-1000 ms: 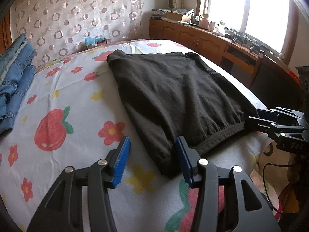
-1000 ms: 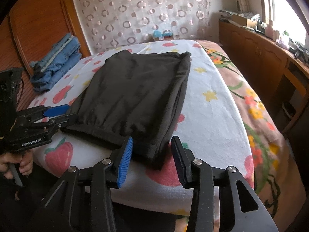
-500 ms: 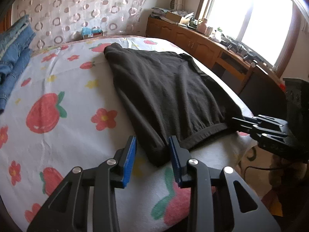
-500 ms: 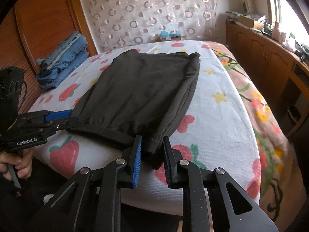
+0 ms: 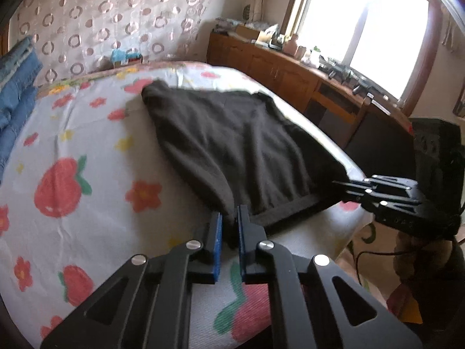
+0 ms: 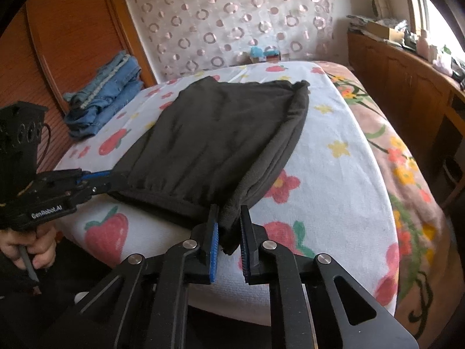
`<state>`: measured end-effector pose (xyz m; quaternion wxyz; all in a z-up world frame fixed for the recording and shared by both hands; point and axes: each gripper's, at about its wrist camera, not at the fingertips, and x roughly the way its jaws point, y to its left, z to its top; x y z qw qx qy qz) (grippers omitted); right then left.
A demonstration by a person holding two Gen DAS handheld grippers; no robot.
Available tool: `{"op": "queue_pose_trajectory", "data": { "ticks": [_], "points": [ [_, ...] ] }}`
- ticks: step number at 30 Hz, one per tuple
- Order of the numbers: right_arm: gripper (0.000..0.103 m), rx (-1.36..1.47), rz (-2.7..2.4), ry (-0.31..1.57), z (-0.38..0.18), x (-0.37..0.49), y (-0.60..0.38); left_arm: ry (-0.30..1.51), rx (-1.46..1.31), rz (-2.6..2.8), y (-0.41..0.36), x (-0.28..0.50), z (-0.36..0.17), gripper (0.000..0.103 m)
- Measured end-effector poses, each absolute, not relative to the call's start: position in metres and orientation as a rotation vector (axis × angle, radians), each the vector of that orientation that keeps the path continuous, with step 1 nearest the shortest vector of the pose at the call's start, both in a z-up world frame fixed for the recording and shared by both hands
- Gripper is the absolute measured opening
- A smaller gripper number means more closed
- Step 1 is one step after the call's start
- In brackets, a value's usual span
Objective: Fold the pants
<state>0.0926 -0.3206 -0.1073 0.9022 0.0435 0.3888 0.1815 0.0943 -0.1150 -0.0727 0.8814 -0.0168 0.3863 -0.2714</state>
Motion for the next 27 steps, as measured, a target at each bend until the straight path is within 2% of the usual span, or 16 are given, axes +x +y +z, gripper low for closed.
{"op": "queue_pose_trajectory", "data": {
  "ticks": [7, 16, 20, 27],
  "points": [
    [0.009, 0.08, 0.428, 0.691, -0.057, 0.091, -0.313, 0.654, -0.061, -0.569, -0.096, 0.084, -0.007, 0.005],
    [0.008, -0.002, 0.49, 0.499, 0.038, 0.082, -0.287, 0.468, -0.056, -0.544, -0.065, 0.065, 0.083, 0.005],
    [0.008, -0.025, 0.512, 0.441, 0.068, 0.078, -0.276, 0.411, -0.032, -0.516, -0.052, 0.055, 0.11, 0.005],
    [0.008, -0.06, 0.553, 0.375, 0.099, 0.073, -0.258, 0.368, -0.006, -0.472, -0.036, 0.051, 0.127, 0.005]
  ]
}}
